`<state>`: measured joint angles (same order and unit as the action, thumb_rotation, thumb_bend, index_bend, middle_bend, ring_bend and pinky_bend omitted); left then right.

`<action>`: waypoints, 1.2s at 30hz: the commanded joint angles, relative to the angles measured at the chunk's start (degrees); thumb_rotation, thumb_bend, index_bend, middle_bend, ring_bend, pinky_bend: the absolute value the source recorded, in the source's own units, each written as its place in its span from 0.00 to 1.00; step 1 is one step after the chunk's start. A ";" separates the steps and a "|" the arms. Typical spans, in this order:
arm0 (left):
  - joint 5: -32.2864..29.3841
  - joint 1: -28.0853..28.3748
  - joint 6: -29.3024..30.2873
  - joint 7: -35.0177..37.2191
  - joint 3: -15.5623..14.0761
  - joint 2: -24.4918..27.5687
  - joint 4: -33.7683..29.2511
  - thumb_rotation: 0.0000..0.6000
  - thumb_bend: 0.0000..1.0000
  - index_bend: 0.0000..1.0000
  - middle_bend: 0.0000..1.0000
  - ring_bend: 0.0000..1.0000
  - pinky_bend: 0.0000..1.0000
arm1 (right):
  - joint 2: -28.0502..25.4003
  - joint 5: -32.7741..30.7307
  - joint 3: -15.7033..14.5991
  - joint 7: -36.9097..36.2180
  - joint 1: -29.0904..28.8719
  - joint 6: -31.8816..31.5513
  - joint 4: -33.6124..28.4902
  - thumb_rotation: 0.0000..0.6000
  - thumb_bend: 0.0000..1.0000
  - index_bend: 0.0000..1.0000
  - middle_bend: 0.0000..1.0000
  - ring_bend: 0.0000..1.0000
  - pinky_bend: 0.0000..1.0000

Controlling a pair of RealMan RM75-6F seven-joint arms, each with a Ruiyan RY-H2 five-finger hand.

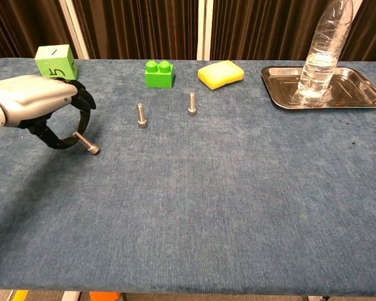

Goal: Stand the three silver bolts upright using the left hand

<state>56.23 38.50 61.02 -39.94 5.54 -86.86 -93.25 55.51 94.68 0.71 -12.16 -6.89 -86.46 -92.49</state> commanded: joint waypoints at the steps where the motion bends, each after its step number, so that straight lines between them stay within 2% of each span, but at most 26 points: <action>1: -0.80 0.62 -0.24 -1.13 -0.24 -0.25 -0.20 1.00 0.40 0.51 0.18 0.00 0.00 | 0.02 -0.05 -0.02 -0.04 0.05 0.00 0.06 1.00 0.25 0.06 0.16 0.00 0.00; 30: -1.65 2.48 0.98 -2.47 -1.05 -1.40 -1.70 1.00 0.40 0.46 0.17 0.00 0.00 | 0.21 -0.33 0.02 -0.58 0.18 0.06 0.64 1.00 0.25 0.06 0.18 0.00 0.00; 36: 0.22 1.47 2.40 -0.20 -1.32 -0.11 -3.80 1.00 0.38 0.31 0.16 0.00 0.00 | 0.11 -0.10 0.07 -0.54 0.07 0.04 0.54 1.00 0.25 0.06 0.18 0.00 0.00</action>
<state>55.82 40.34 62.92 -40.92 4.23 -87.43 -96.36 55.62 94.58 0.78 -12.70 -6.81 -86.42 -91.95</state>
